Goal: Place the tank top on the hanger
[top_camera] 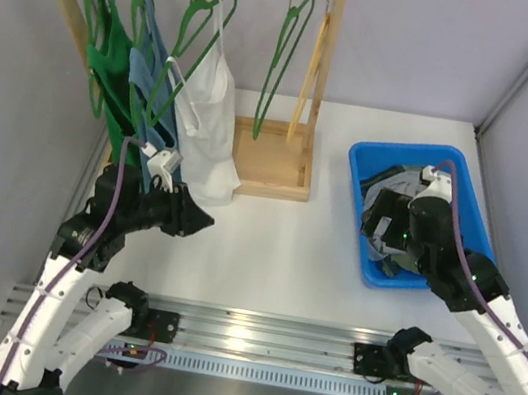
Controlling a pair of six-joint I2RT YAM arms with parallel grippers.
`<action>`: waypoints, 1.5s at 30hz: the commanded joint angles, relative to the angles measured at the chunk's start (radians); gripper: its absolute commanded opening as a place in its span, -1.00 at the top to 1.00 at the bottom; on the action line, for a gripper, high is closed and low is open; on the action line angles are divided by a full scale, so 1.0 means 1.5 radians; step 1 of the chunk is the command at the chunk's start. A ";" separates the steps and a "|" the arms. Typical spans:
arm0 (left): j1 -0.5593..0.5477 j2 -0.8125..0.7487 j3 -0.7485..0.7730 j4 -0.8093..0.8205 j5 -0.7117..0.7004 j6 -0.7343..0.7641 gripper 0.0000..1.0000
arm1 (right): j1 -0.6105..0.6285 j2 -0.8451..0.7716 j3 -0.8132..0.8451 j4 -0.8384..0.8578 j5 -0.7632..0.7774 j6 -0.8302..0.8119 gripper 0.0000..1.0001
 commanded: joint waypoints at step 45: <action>-0.318 0.119 -0.027 0.133 -0.235 -0.077 0.28 | -0.346 0.489 0.018 0.233 -0.169 -0.059 0.11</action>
